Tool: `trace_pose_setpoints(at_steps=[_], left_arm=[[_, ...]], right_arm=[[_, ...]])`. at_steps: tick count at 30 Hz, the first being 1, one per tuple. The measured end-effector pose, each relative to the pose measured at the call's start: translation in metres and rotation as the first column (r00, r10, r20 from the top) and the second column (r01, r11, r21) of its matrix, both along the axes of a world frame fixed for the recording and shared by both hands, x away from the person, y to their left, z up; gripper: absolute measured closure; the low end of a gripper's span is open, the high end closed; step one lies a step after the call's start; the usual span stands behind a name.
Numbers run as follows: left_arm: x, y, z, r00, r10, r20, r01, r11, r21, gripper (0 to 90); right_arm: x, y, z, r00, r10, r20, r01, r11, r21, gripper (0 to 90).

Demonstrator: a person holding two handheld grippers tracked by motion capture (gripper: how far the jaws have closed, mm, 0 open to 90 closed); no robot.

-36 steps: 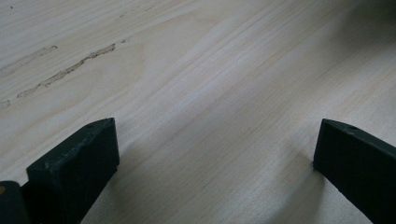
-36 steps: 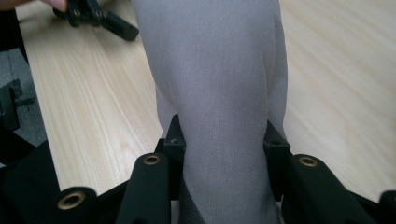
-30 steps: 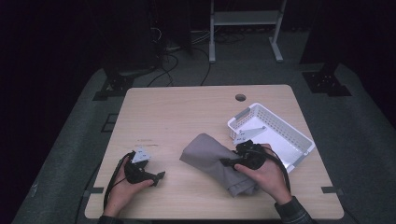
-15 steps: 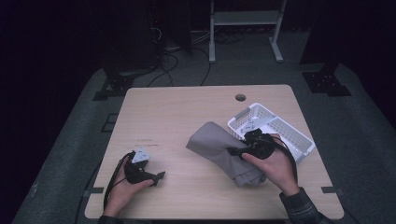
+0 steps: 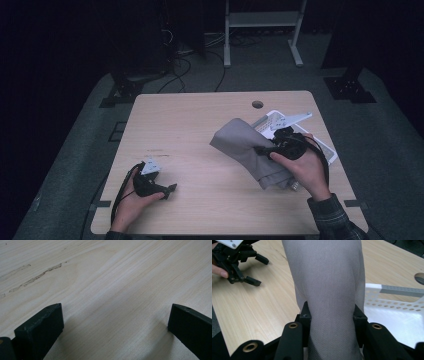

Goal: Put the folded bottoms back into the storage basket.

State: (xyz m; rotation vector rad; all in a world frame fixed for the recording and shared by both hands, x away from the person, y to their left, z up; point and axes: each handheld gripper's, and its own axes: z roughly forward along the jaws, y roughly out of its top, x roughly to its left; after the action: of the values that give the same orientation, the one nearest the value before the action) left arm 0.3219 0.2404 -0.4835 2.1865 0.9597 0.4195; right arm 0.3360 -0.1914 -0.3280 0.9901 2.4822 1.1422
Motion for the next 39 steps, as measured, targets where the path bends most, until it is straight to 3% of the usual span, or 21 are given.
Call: trace_pose_setpoints(at_steps=[13,39], left_arm=[[0.000,0.000,0.000,1.0000,0.000,-0.001,0.000,1.0000,0.000,0.0],[0.000,0.000,0.000,1.0000,0.003,0.006,-0.003,1.0000,-0.004,0.0]], right_arm=[[0.015,-0.025,0.003,0.9976,-0.069,0.008,0.069,0.997,-0.028,63.0],[0.046,-0.070,-0.012,0.9860,-0.166,0.014,0.167,0.984,-0.059,62.9]])
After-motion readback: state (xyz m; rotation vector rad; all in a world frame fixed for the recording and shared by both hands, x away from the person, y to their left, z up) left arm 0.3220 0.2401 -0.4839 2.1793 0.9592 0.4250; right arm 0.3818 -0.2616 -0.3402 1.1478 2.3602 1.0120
